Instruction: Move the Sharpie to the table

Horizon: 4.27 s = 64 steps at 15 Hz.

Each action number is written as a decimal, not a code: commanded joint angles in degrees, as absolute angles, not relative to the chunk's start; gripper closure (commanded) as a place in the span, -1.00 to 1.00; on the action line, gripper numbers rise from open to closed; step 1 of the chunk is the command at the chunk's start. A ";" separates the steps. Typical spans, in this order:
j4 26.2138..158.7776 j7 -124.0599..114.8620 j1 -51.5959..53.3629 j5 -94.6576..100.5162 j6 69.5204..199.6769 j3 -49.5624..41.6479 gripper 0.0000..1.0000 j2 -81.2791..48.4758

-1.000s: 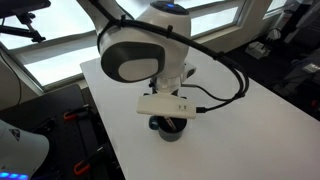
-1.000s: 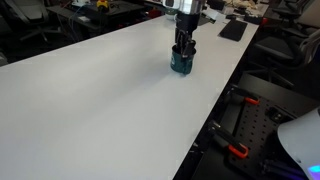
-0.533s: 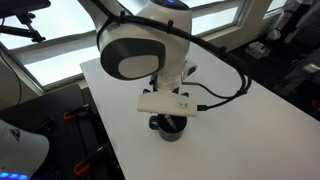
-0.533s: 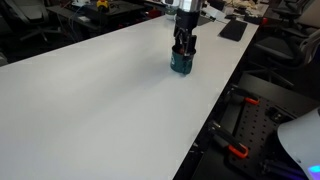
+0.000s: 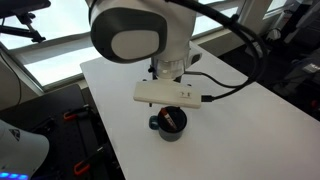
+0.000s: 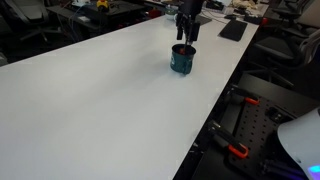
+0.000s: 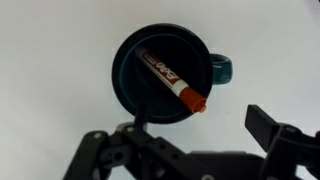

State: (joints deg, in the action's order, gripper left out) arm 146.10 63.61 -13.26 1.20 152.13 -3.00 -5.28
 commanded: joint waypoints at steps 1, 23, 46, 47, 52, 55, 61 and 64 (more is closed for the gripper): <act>146.14 63.60 -12.37 -3.09 147.75 -4.06 -1.00 -3.62; 145.05 64.96 -13.12 -2.26 148.84 -6.00 -1.00 -7.47; 135.26 76.14 -15.56 -4.34 145.66 -3.68 -1.00 -17.69; 135.19 76.03 -15.59 -4.51 145.52 -3.49 -1.00 -17.64; 134.84 74.15 -15.49 -5.81 143.22 -3.02 -1.00 -16.63; 134.65 73.41 -15.39 -6.73 141.51 -2.93 -1.00 -16.11; 134.18 71.23 -15.07 -6.87 139.98 -3.27 -0.37 -15.56; 134.09 70.58 -15.08 -6.95 139.59 -3.26 0.03 -15.52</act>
